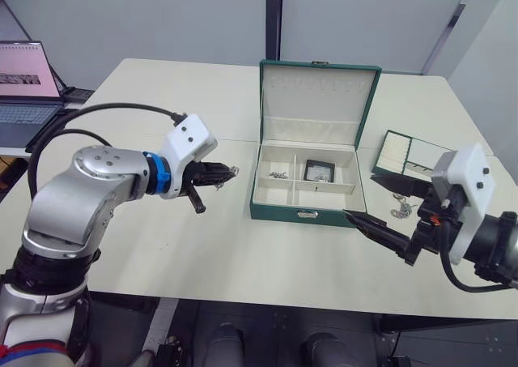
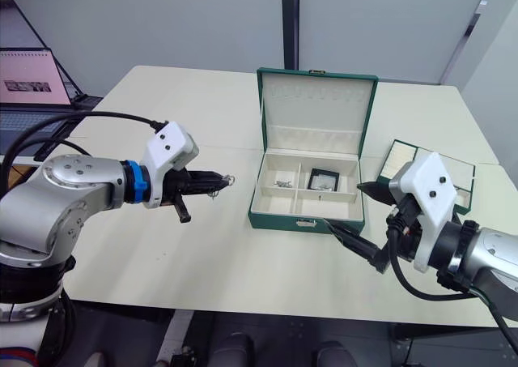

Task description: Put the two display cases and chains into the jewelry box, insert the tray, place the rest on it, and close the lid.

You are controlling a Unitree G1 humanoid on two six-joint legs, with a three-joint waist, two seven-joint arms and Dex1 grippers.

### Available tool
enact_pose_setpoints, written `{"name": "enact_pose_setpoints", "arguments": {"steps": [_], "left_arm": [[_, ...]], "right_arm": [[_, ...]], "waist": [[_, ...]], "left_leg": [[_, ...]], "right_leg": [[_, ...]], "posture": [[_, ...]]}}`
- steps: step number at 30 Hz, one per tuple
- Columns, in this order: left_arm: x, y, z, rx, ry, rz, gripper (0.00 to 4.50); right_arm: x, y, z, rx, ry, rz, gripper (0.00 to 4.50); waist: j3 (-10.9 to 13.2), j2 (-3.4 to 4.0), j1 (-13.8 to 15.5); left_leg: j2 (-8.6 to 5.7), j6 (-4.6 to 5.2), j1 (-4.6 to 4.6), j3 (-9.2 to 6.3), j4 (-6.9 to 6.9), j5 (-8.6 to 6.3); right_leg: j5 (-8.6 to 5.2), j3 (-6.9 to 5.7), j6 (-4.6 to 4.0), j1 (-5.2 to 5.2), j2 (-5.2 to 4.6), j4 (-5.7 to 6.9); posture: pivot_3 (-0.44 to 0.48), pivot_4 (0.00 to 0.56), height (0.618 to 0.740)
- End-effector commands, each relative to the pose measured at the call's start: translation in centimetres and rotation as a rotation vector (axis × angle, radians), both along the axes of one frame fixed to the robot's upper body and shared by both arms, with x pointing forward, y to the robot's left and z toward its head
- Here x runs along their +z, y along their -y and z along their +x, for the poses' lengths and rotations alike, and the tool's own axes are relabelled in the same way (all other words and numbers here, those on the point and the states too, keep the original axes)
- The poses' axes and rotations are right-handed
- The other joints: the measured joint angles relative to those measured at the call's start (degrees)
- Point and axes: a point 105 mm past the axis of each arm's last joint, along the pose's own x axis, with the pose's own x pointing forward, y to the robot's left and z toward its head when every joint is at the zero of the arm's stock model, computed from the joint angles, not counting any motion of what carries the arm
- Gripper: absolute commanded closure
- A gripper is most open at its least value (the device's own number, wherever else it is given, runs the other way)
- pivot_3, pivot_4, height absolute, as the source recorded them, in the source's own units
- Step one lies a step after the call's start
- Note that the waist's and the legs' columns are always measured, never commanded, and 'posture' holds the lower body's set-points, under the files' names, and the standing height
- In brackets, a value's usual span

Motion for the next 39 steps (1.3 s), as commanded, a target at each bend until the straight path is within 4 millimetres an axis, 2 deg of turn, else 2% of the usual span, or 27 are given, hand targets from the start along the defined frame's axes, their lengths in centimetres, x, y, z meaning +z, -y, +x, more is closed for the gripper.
{"name": "enact_pose_setpoints", "arguments": {"steps": [1, 8, 13, 15, 19, 29, 39], "left_arm": [[1.4, 1.2, -0.1, -0.034, 0.029, -0.006, 4.50], [1.4, 3.2, 0.8, -0.057, 0.031, -0.024, 4.50], [1.5, 5.2, 2.3, -0.038, 0.043, -0.046, 4.50], [1.3, 5.8, 2.9, -0.029, 0.045, -0.053, 4.50], [-0.7, 6.8, 3.7, -0.020, 0.033, -0.038, 4.50], [-4.4, 6.9, 3.9, -0.012, 0.013, 0.057, 4.50], [-5.3, 7.2, 3.6, -0.034, 0.008, 0.060, 4.50]], "right_arm": [[1.0, 0.0, -0.6, 0.015, 0.067, -0.005, 0.00], [0.5, -0.4, -1.4, 0.055, 0.047, -0.021, 0.00], [0.9, -1.0, -1.6, 0.084, 0.054, -0.017, 0.00], [1.0, -1.1, -1.5, 0.088, 0.058, -0.015, 0.00], [1.1, -1.2, -1.3, 0.087, 0.064, -0.014, 0.00], [0.9, -1.4, -1.1, 0.080, 0.060, -0.015, 0.00], [0.9, -1.4, -1.1, 0.075, 0.055, -0.019, 0.00]], "waist": [[0.00, 0.00, 0.01], [0.01, -0.02, 0.00], [0.03, -0.06, 0.15], [0.03, -0.06, 0.15], [0.03, -0.06, 0.06], [0.03, -0.06, 0.15], [0.03, -0.06, 0.18]], "left_leg": [[0.00, 0.00, 0.00, 0.00, -0.01, 0.00], [-0.02, 0.00, 0.00, 0.00, 0.00, 0.00], [-0.06, 0.00, 0.00, -0.02, 0.03, 0.00], [-0.06, 0.00, 0.00, -0.04, 0.03, 0.00], [-0.06, 0.00, 0.00, -0.03, 0.02, 0.01], [-0.06, -0.01, 0.00, -0.03, 0.04, 0.01], [-0.06, -0.01, 0.00, -0.06, 0.04, 0.01]], "right_leg": [[0.00, 0.00, 0.00, 0.00, 0.00, 0.00], [0.00, 0.02, 0.00, 0.02, 0.01, 0.00], [0.00, 0.01, 0.00, 0.06, 0.00, -0.01], [0.00, 0.01, 0.00, 0.08, 0.00, -0.01], [0.00, 0.03, 0.00, 0.06, 0.00, -0.01], [0.00, 0.03, 0.00, 0.09, -0.01, -0.01], [0.00, 0.00, 0.00, 0.11, -0.01, 0.00]], "posture": [[0.000, 0.150, 0.740], [0.000, 0.150, 0.740], [0.000, 0.150, 0.740], [0.000, 0.150, 0.740], [0.000, 0.150, 0.740], [0.000, 0.150, 0.740], [0.000, 0.150, 0.740]]}}
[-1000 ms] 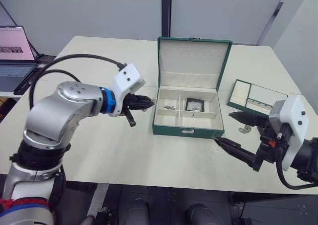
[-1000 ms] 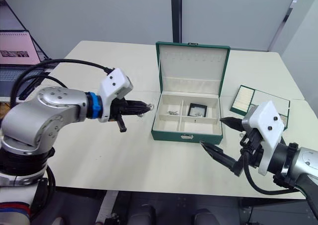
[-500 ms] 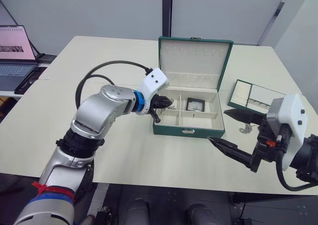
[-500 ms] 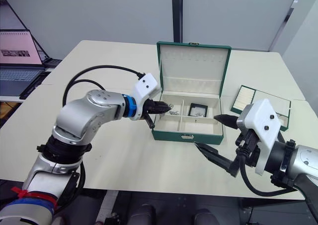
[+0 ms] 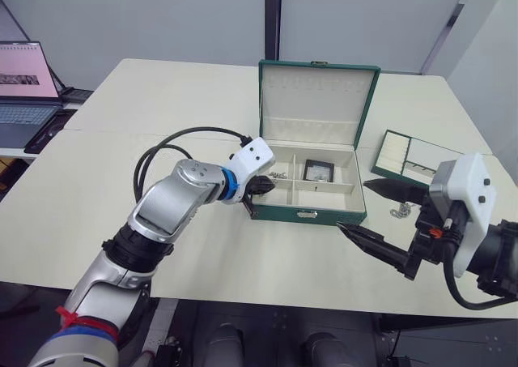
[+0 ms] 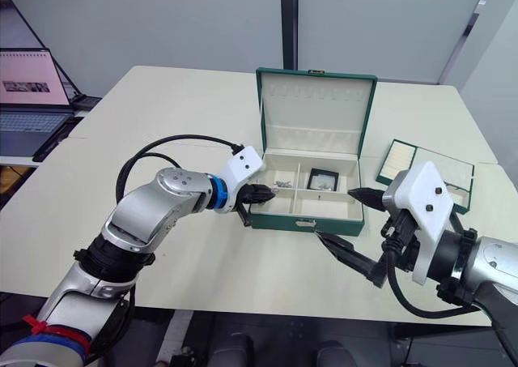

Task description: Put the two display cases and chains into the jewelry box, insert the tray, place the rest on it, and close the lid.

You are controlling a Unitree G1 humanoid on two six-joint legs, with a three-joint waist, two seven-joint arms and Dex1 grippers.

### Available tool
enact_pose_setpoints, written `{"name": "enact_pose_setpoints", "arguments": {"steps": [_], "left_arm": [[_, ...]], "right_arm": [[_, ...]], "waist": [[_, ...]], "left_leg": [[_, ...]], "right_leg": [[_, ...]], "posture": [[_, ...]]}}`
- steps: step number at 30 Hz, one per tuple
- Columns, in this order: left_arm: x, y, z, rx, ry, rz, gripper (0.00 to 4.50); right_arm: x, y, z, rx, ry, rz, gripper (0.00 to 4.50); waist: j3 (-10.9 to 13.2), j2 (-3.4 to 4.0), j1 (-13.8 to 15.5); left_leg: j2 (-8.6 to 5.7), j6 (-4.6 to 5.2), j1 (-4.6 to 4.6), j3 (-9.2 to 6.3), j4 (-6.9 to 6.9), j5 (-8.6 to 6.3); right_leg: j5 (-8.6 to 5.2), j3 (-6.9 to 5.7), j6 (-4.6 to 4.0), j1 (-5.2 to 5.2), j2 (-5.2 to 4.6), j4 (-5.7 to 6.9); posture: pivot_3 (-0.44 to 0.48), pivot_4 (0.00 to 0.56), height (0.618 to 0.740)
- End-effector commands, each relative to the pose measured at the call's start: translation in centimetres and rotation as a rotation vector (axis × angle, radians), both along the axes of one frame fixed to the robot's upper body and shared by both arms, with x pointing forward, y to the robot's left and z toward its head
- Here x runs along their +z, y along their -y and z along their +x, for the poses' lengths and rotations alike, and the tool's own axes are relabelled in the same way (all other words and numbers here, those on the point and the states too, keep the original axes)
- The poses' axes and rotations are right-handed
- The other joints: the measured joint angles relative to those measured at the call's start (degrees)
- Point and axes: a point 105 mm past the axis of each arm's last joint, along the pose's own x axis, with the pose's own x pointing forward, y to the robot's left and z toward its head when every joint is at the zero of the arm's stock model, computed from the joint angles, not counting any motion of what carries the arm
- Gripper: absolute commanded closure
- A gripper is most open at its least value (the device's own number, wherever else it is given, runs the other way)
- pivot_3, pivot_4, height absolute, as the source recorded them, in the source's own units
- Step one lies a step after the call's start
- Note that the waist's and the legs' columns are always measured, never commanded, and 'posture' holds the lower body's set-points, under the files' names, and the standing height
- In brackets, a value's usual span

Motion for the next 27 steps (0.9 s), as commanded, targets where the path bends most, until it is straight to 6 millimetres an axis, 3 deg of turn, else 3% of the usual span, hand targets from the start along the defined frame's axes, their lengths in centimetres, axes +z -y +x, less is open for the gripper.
{"name": "enact_pose_setpoints", "arguments": {"steps": [1, 14, 26, 27], "left_arm": [[0.91, 0.75, -0.09, -0.033, 0.052, -0.001, 4.50], [1.16, 1.20, 0.49, -0.041, 0.082, -0.019, 4.50], [1.17, 1.20, 0.04, -0.050, 0.050, -0.027, 0.76], [1.17, 1.24, -0.07, -0.054, 0.042, -0.035, 0.76]], "right_arm": [[0.78, -0.20, -0.09, 0.009, 0.037, 0.005, 0.00], [0.76, -0.18, -0.01, -0.006, 0.043, 0.004, 0.00], [0.66, -0.15, 0.06, -0.008, 0.038, 0.001, 0.00], [0.64, -0.16, 0.06, -0.007, 0.038, 0.001, 0.00]], "waist": [[0.00, 0.00, 0.00], [0.00, 0.00, -0.01], [0.00, 0.00, 0.00], [0.00, 0.00, 0.00]], "left_leg": [[0.00, 0.00, 0.00, 0.00, 0.00, 0.00], [0.00, 0.00, 0.00, 0.00, 0.01, 0.00], [0.00, 0.00, 0.00, 0.00, 0.01, 0.00], [0.00, 0.00, 0.00, -0.01, 0.01, 0.00]], "right_leg": [[0.00, 0.00, 0.00, 0.00, 0.00, 0.00], [0.00, 0.00, 0.00, 0.01, 0.00, 0.00], [0.00, 0.00, 0.00, 0.02, 0.00, 0.01], [0.00, -0.01, 0.00, 0.02, 0.00, 0.01]], "posture": [[0.000, 0.150, 0.740], [0.000, 0.150, 0.740], [0.000, 0.150, 0.740], [0.000, 0.150, 0.740]]}}
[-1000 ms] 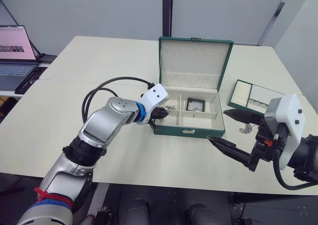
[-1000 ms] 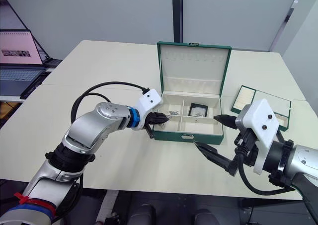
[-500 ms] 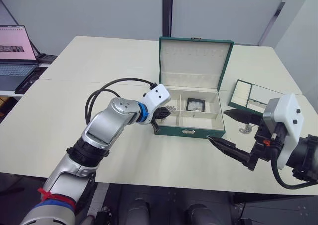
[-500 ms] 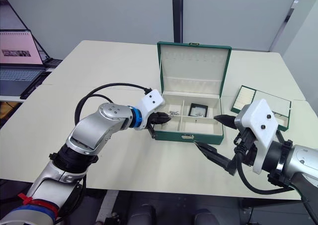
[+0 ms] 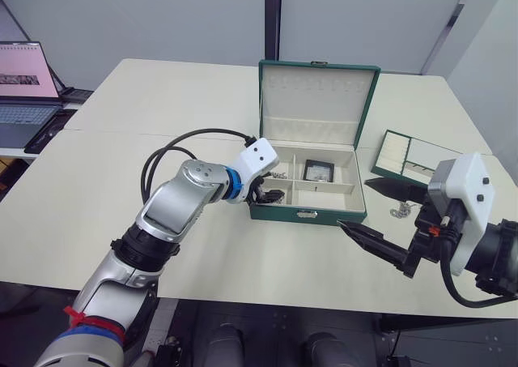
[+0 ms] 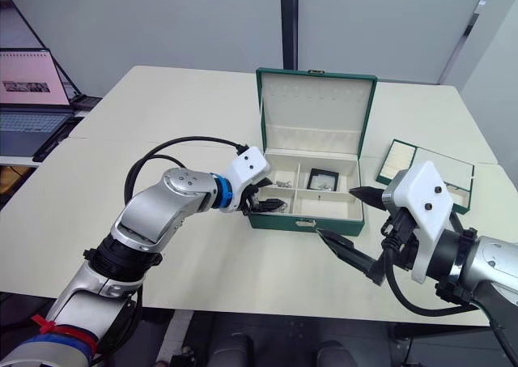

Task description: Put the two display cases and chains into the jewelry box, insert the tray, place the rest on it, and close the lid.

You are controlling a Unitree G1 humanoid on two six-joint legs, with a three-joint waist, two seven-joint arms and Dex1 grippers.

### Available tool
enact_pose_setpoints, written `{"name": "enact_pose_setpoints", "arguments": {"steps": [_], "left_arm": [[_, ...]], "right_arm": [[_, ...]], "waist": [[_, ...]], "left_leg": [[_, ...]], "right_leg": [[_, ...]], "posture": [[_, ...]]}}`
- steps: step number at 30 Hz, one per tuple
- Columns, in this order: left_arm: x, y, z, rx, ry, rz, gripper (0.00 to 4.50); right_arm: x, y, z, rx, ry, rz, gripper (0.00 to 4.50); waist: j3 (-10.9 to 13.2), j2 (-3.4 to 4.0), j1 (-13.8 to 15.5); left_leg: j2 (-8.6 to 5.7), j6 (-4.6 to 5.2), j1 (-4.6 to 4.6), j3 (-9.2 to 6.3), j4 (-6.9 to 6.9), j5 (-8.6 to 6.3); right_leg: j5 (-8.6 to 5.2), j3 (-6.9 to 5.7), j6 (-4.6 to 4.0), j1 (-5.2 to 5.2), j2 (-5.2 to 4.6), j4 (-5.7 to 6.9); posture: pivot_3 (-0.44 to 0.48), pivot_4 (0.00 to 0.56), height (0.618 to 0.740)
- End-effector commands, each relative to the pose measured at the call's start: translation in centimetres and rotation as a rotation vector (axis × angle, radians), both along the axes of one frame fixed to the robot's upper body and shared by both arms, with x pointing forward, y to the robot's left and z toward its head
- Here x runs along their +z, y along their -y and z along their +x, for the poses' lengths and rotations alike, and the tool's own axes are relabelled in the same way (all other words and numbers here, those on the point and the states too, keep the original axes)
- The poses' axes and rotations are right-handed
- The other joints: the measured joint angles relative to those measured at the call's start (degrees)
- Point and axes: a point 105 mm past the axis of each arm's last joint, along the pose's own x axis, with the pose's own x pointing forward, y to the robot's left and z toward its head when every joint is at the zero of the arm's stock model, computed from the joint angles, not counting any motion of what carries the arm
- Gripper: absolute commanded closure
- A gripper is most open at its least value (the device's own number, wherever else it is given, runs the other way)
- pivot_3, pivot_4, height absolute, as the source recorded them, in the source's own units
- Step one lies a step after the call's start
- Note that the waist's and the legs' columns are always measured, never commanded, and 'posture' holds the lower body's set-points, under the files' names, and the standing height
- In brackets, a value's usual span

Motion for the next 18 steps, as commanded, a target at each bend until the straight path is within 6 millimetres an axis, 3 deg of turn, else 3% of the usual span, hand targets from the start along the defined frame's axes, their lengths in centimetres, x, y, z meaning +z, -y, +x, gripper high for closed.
{"name": "enact_pose_setpoints", "arguments": {"steps": [1, 8, 14, 18], "left_arm": [[1.4, 0.7, -0.5, -0.039, 0.027, -0.035, 0.76], [3.1, 1.4, -3.3, -0.200, -0.026, -0.204, 0.76], [4.8, -0.2, -5.9, -0.312, -0.102, -0.333, 0.76], [6.3, -3.0, -7.7, -0.362, -0.224, -0.356, 0.02]], "right_arm": [[0.6, -0.3, -0.1, 0.015, 0.030, 0.003, 0.00], [0.3, -0.4, -0.2, 0.018, 0.022, 0.016, 0.00], [-0.5, -0.5, -0.2, 0.011, 0.001, 0.038, 0.00], [-1.1, -0.4, -0.2, 0.010, -0.005, 0.053, 0.00]], "waist": [[0.00, 0.00, 0.00], [0.00, 0.00, -0.03], [0.00, 0.01, -0.13], [0.00, 0.01, -0.26]], "left_leg": [[0.00, 0.00, 0.00, 0.00, 0.00, 0.00], [0.01, -0.01, 0.00, 0.00, 0.00, 0.01], [0.02, -0.01, 0.02, -0.04, 0.01, 0.01], [0.03, -0.01, 0.02, -0.06, 0.01, 0.00]], "right_leg": [[0.00, 0.00, 0.00, 0.00, 0.00, 0.00], [0.00, -0.02, 0.00, 0.02, 0.00, 0.00], [0.00, -0.04, 0.00, 0.02, 0.01, 0.01], [0.00, -0.07, 0.00, 0.01, 0.02, 0.01]], "posture": [[0.000, 0.150, 0.740], [0.000, 0.150, 0.740], [0.000, 0.150, 0.740], [0.000, 0.150, 0.740]]}}
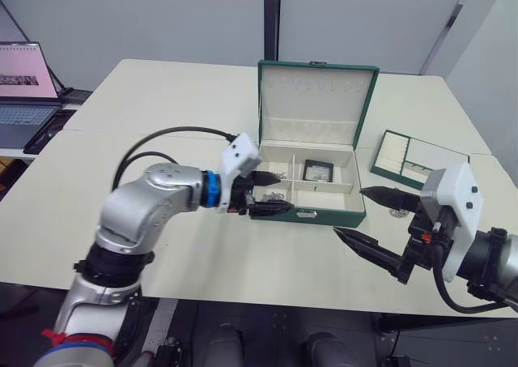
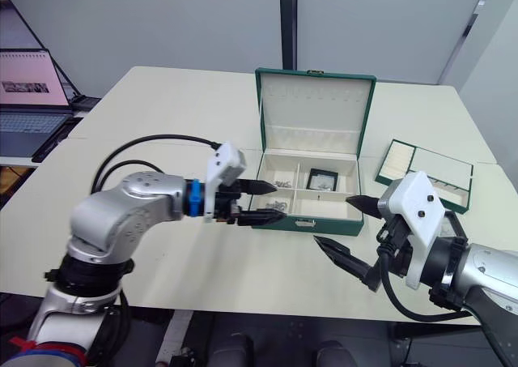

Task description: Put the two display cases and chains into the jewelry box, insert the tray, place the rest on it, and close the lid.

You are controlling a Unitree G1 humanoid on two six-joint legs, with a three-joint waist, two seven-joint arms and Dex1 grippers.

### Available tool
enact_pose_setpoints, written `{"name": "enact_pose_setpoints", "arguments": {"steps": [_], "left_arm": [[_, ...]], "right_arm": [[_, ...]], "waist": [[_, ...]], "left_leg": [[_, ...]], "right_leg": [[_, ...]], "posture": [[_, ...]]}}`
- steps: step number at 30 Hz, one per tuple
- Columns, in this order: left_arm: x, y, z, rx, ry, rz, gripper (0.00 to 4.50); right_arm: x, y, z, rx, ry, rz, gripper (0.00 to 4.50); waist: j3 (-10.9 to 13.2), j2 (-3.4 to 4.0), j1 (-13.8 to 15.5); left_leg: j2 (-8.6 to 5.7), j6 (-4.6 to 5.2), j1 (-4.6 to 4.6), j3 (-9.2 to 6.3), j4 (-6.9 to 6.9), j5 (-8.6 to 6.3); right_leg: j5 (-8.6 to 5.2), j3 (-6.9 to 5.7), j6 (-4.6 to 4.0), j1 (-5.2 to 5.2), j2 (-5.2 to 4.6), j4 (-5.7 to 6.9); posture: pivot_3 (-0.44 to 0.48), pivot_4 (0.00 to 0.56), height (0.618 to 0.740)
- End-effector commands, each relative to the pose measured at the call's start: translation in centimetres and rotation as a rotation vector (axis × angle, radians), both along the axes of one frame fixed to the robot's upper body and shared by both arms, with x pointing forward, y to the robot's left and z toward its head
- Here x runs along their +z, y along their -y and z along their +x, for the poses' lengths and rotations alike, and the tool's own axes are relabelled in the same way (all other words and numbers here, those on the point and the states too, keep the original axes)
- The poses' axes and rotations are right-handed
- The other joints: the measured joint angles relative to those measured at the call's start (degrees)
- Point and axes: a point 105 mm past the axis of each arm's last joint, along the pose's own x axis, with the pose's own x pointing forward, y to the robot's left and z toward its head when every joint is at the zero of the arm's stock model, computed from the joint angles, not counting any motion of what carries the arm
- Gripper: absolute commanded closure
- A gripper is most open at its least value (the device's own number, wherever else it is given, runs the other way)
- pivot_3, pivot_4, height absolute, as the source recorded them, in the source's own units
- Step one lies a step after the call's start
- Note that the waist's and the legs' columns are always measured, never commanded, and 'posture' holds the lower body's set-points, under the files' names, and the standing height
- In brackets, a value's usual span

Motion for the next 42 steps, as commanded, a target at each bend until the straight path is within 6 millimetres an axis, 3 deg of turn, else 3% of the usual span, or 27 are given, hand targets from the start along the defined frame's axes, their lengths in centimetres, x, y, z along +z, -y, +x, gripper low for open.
{"name": "enact_pose_setpoints", "arguments": {"steps": [1, 5, 12, 19, 25, 31, 42], "left_arm": [[2.6, -1.8, -1.6, -0.060, -0.027, -0.043, 0.02], [3.1, -3.4, -2.1, -0.034, -0.047, -0.042, 0.02], [2.0, -5.8, -2.0, 0.113, -0.038, -0.054, 0.02], [-1.2, -8.6, -2.6, 0.217, 0.067, 0.031, 0.02], [-2.6, -10.3, -2.3, 0.265, 0.173, 0.113, 0.02], [-3.1, -10.6, -3.2, 0.221, 0.166, 0.124, 0.02], [-2.6, -10.3, -3.7, 0.160, 0.143, 0.097, 0.02]], "right_arm": [[0.2, -0.2, -0.2, 0.011, 0.037, 0.016, 0.00], [-0.6, -0.2, -0.3, 0.015, 0.018, 0.025, 0.00], [-2.5, 0.5, -0.4, 0.014, -0.036, 0.023, 0.00], [-3.9, 0.7, -1.1, 0.010, -0.072, 0.019, 0.00], [-5.1, 0.9, -1.8, -0.015, -0.092, 0.002, 0.00], [-6.3, 0.8, -2.5, -0.022, -0.126, 0.003, 0.00], [-6.5, 1.1, -2.3, -0.039, -0.114, -0.008, 0.00]], "waist": [[0.00, 0.01, -0.01], [0.00, 0.00, 0.07], [0.00, 0.00, 0.06], [-0.02, 0.03, 0.04], [-0.03, 0.02, 0.11], [-0.04, 0.02, 0.03], [-0.04, 0.02, 0.02]], "left_leg": [[0.00, 0.00, 0.00, -0.02, 0.00, 0.00], [-0.03, 0.01, 0.00, -0.03, 0.01, -0.01], [0.00, 0.01, 0.01, -0.05, 0.00, -0.01], [0.02, 0.00, 0.04, -0.02, -0.04, -0.01], [-0.01, 0.00, 0.04, -0.02, -0.03, -0.02], [0.01, 0.01, 0.04, 0.00, -0.04, -0.02], [0.00, 0.01, 0.04, 0.00, -0.05, -0.02]], "right_leg": [[0.00, -0.02, 0.00, 0.00, 0.00, 0.00], [0.00, -0.04, 0.01, 0.03, -0.02, -0.02], [0.00, -0.05, 0.00, 0.01, -0.01, 0.00], [0.00, -0.02, 0.00, 0.01, -0.01, -0.01], [0.00, -0.02, 0.00, 0.01, -0.04, -0.02], [0.00, -0.01, 0.00, -0.02, -0.02, -0.01], [0.00, -0.01, 0.00, -0.03, -0.02, -0.01]], "posture": [[0.000, 0.150, 0.740], [0.000, 0.150, 0.740], [0.000, 0.150, 0.740], [0.000, 0.150, 0.740], [0.000, 0.150, 0.740], [0.000, 0.150, 0.740], [0.000, 0.150, 0.740]]}}
